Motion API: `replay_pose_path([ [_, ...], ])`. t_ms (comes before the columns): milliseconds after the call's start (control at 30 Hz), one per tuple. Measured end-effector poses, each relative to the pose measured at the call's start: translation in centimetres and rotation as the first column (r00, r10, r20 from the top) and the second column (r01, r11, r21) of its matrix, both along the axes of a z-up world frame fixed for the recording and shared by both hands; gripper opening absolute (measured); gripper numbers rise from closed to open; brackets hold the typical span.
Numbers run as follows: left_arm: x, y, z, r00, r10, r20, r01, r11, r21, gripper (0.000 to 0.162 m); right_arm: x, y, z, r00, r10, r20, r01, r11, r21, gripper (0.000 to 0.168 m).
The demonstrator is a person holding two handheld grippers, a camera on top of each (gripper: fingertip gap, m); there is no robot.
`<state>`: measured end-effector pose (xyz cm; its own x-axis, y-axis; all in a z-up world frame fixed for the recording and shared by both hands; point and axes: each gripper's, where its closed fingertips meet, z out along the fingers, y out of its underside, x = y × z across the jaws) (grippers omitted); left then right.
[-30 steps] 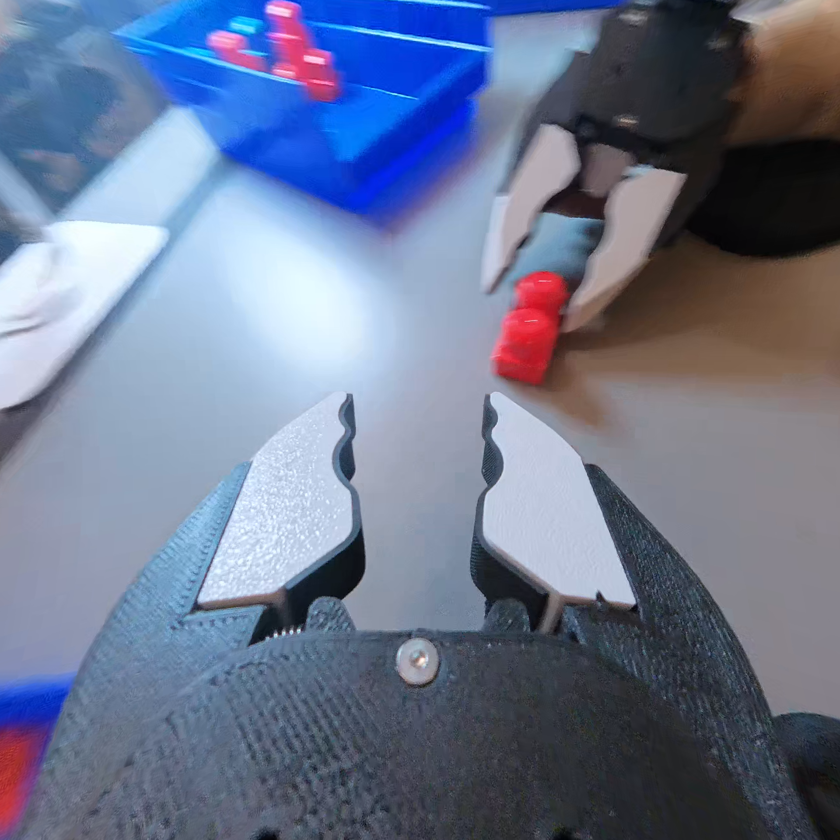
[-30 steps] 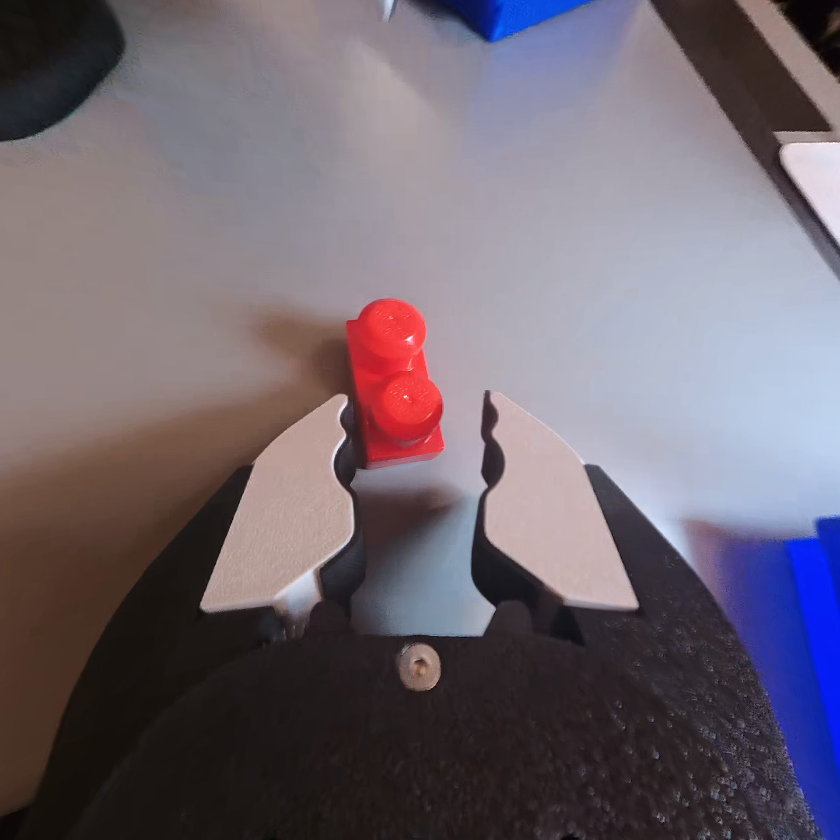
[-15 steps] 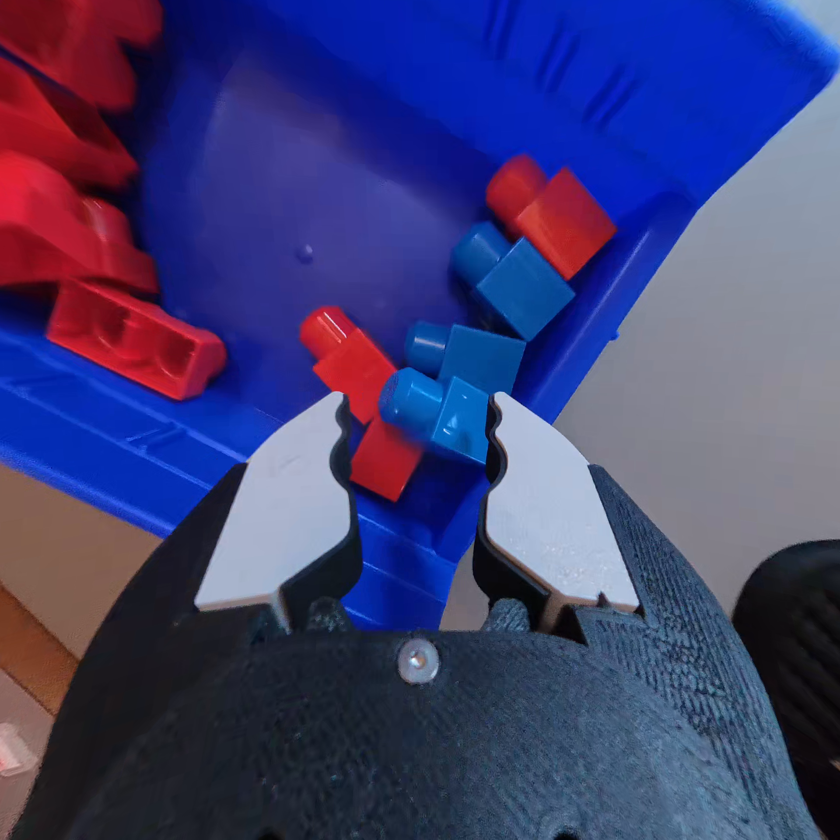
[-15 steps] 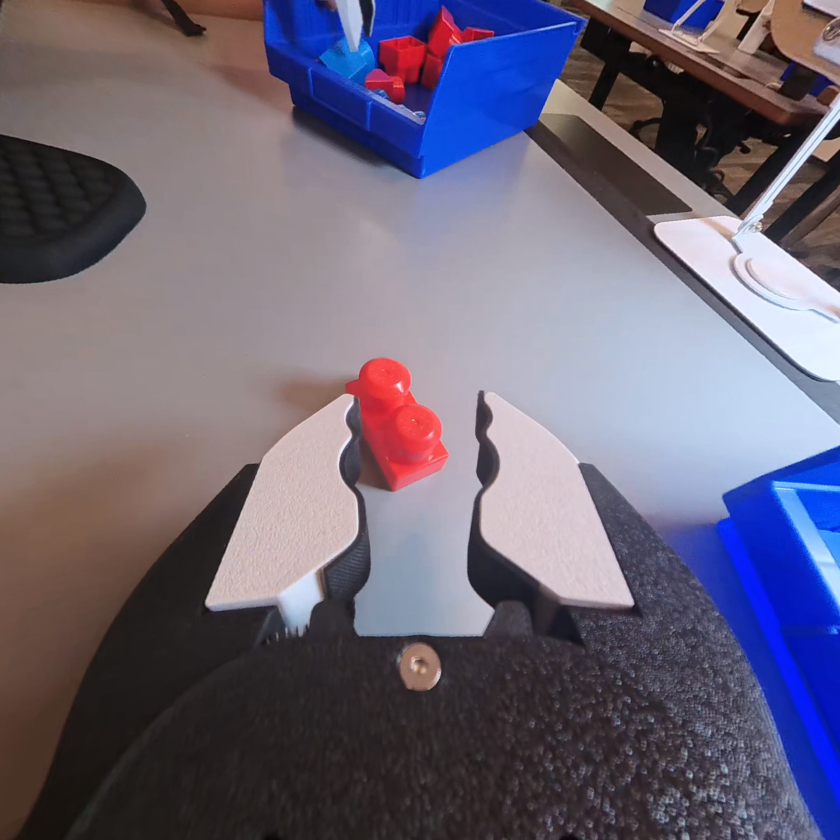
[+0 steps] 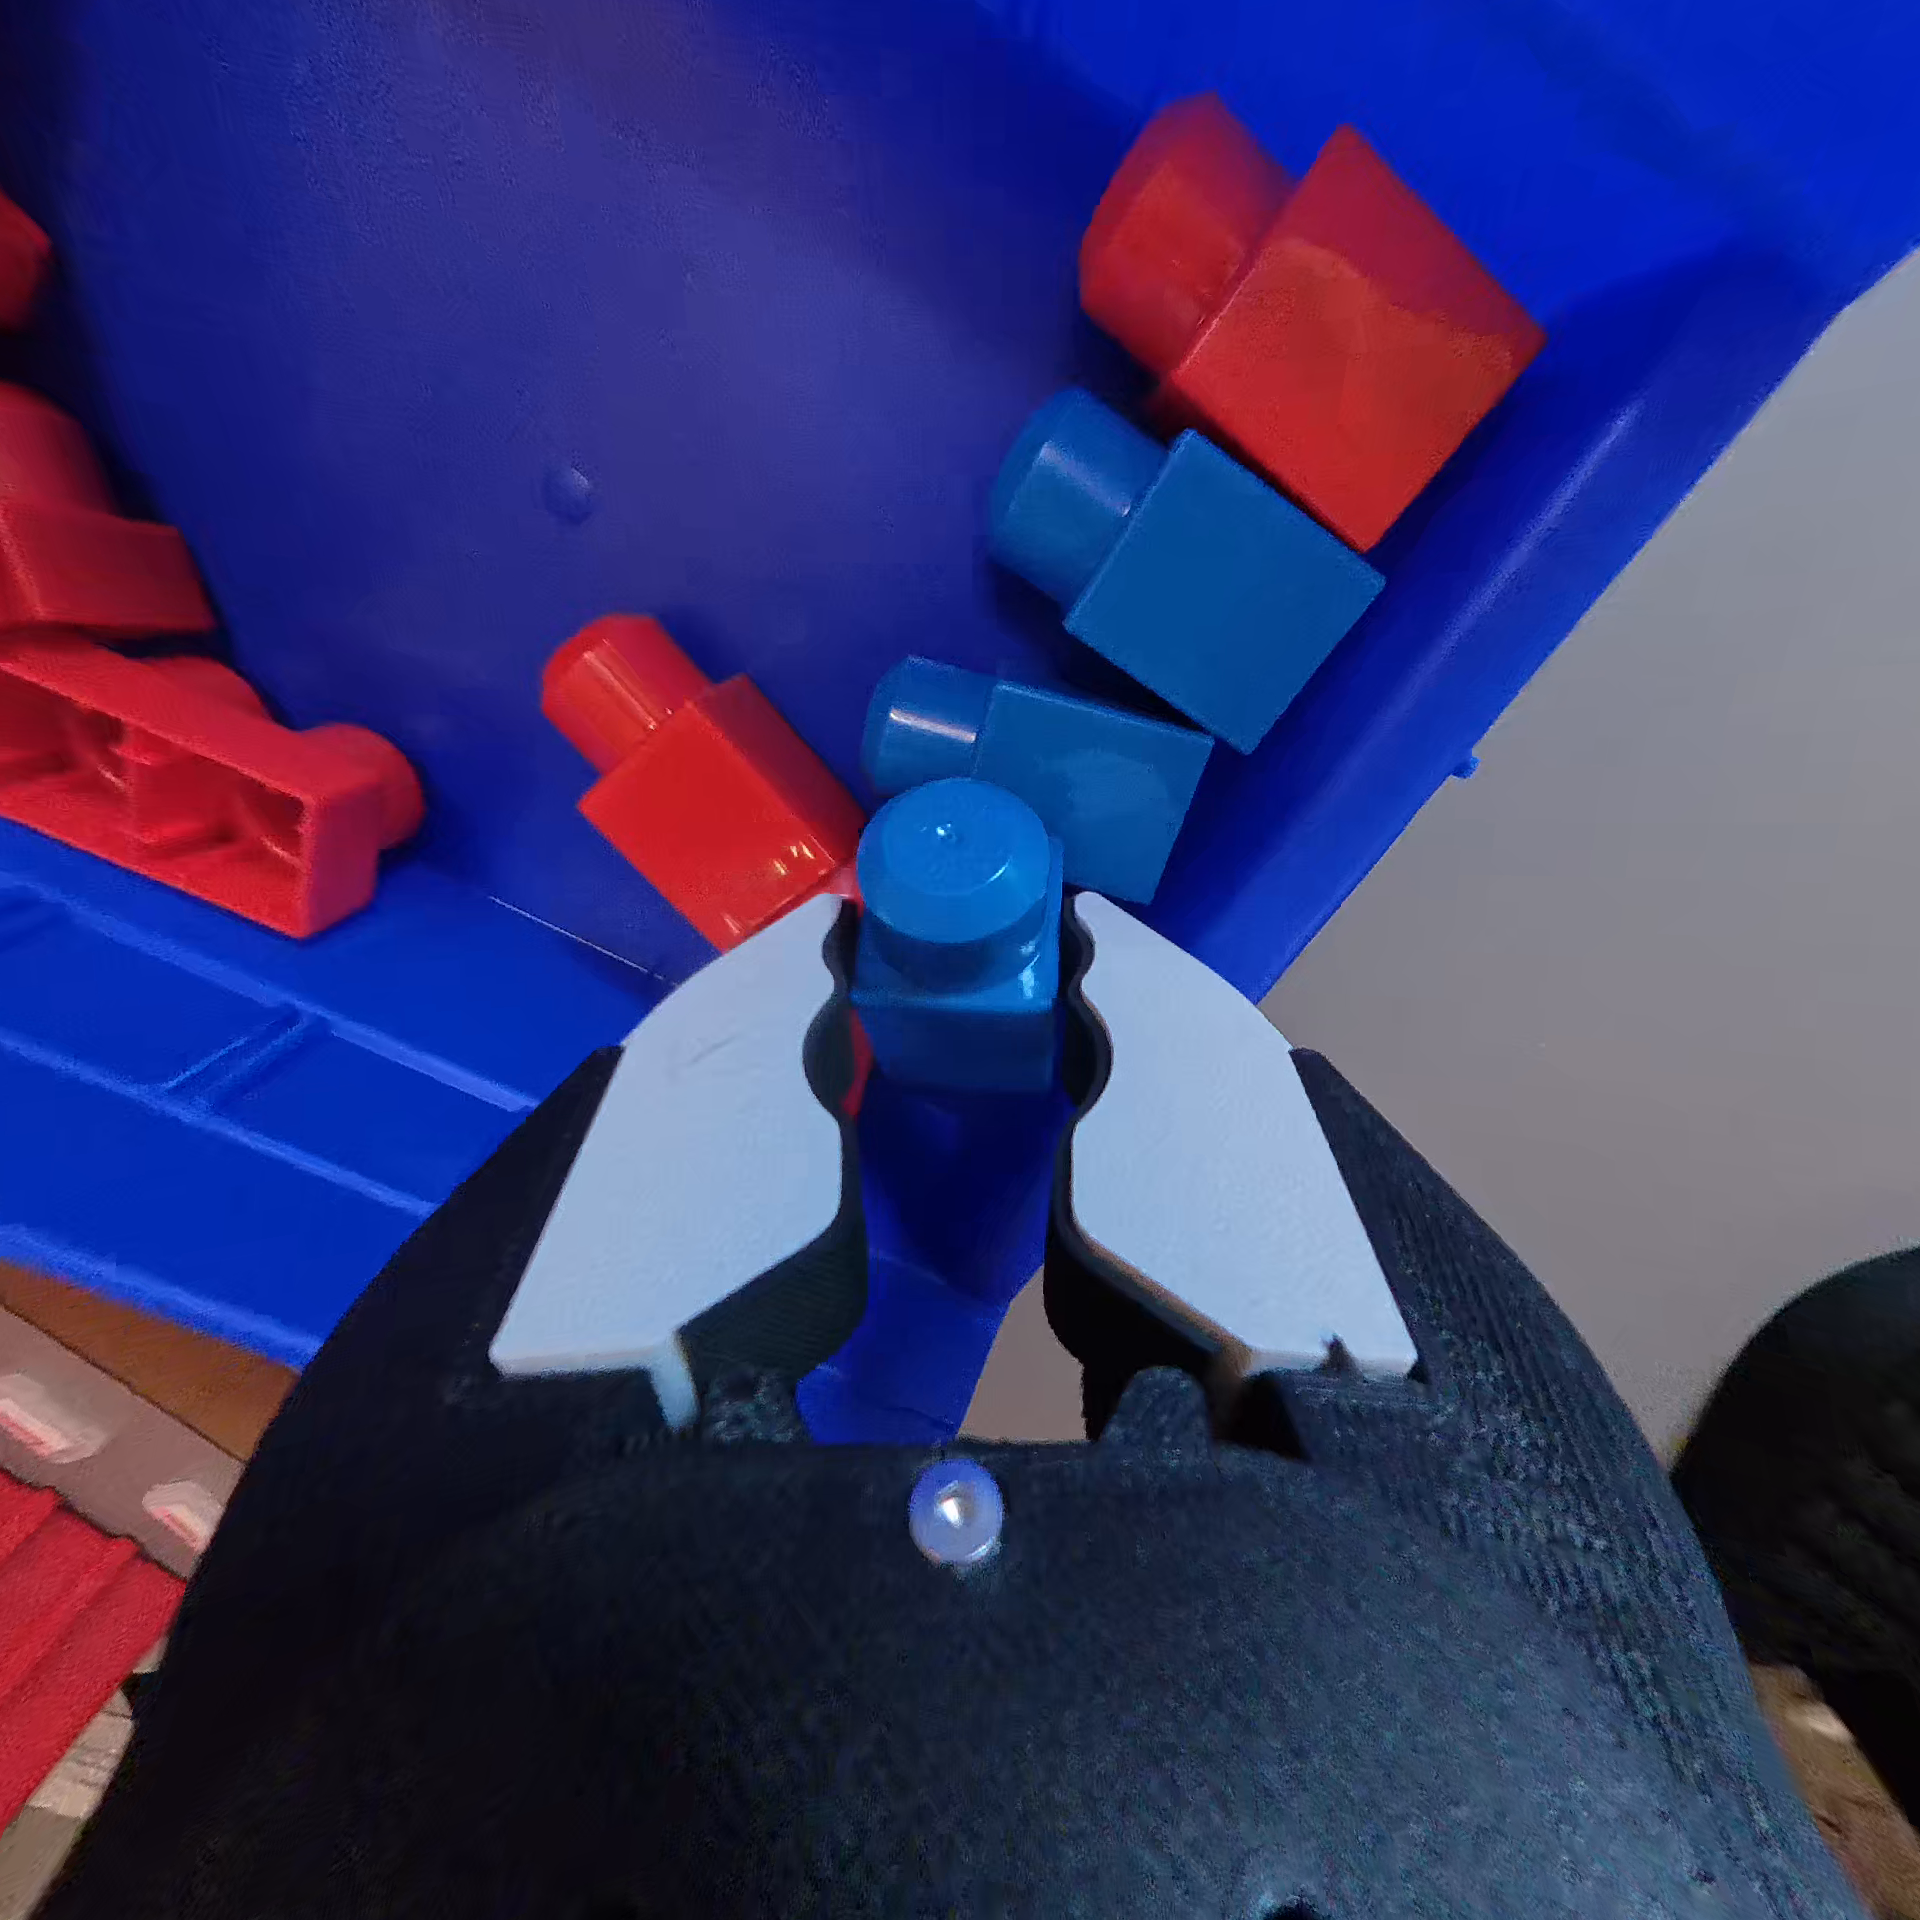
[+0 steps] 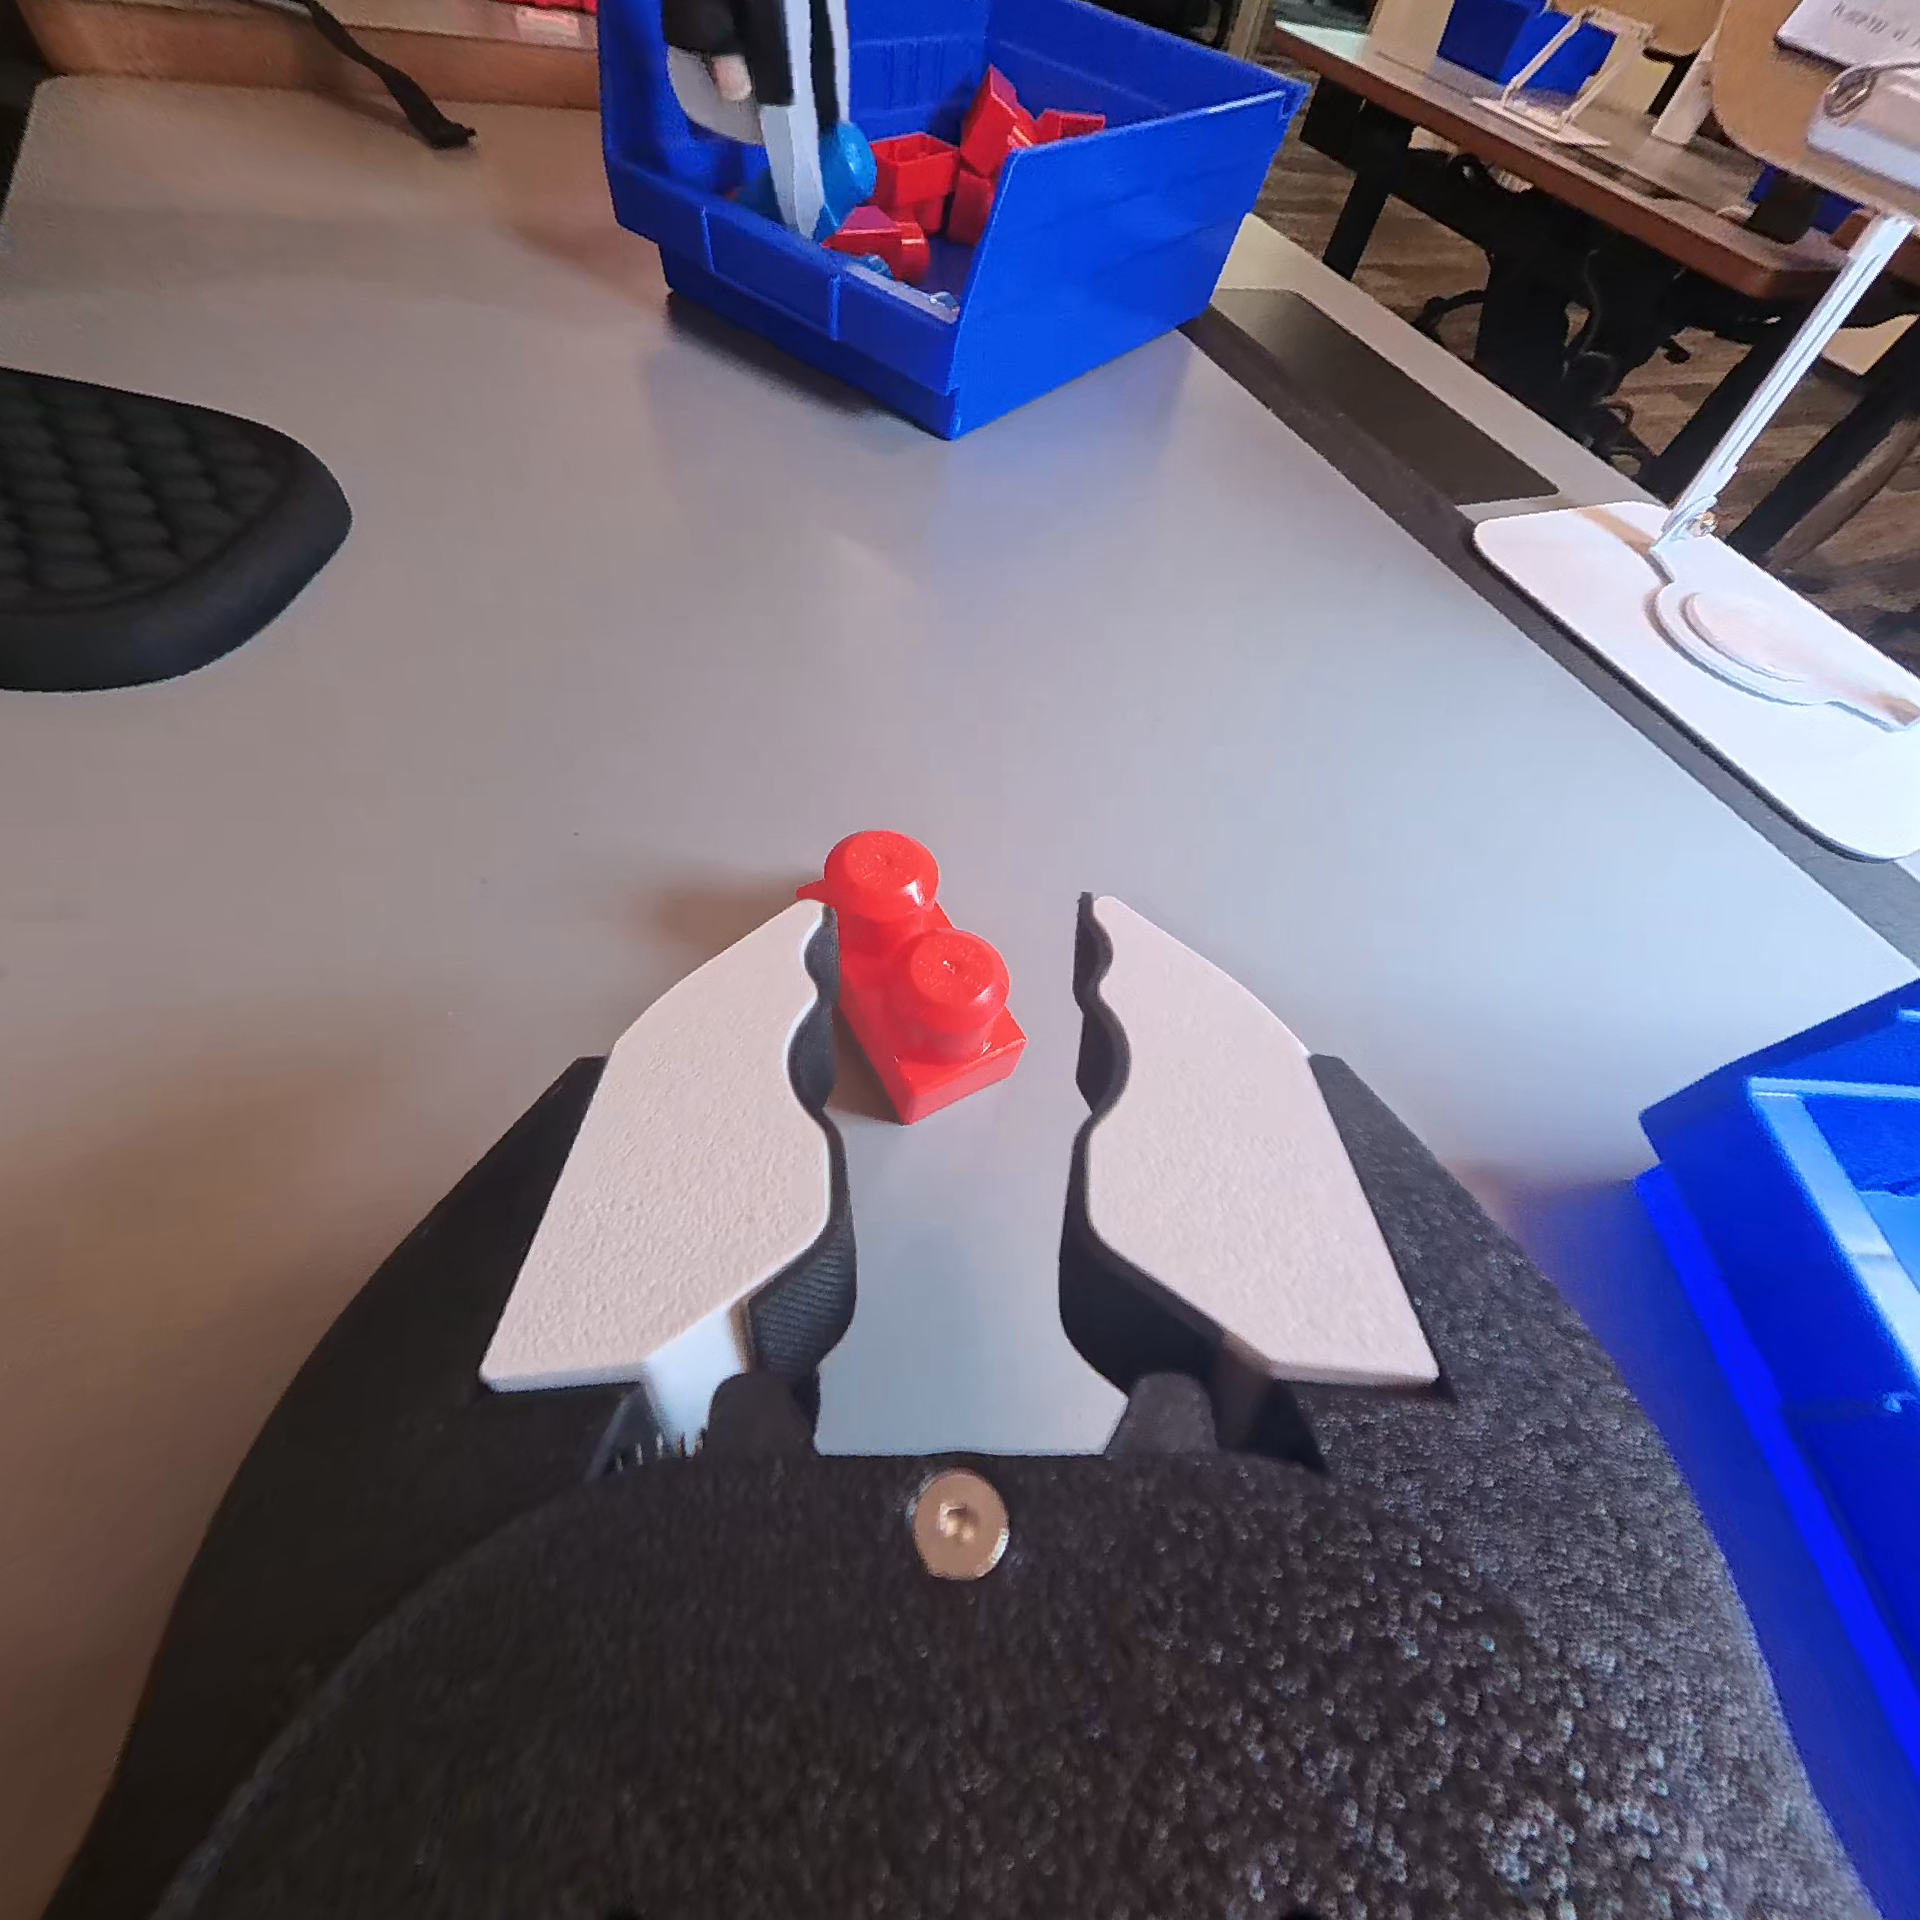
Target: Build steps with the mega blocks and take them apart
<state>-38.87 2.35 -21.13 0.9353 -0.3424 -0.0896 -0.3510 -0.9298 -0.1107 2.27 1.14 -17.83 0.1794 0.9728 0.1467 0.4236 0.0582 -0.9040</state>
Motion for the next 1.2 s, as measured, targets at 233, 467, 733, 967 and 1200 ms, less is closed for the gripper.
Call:
replay_pose_path([
  [233, 7.8, 1.5, 7.8, 0.955, -0.295, -0.016, 0.266, 0.837, 0.477, 0.037, -0.4, -0.4, 1.5, 0.996, 0.019, -0.086, -0.017, 1.000, 0.018, 0.043],
  [467, 26.7, -3.1, 7.2, 0.615, -0.779, 0.126, 0.487, 0.500, 0.716, 0.037, -1.3, -1.2, 0.2, 0.998, 0.052, -0.028, -0.052, 0.998, 0.018, 0.048],
  [733, 34.6, -2.9, -1.0, 0.443, -0.845, 0.299, 0.545, 0.518, 0.659, 0.037, -1.2, -1.0, -2.4, 0.993, 0.066, 0.093, -0.065, 0.998, -0.009, 0.056],
  [967, 34.1, -2.2, -0.7, 0.492, -0.826, 0.276, 0.497, 0.526, 0.690, 0.057, -2.0, -0.2, -3.8, 0.914, 0.180, 0.363, -0.191, 0.982, -0.005, 0.061],
  [1200, 33.6, -4.6, 2.8, 0.479, -0.832, 0.281, 0.366, 0.480, 0.797, 0.052, -3.4, -1.2, -3.4, 0.878, 0.291, 0.379, -0.275, 0.957, -0.096, 0.033],
])
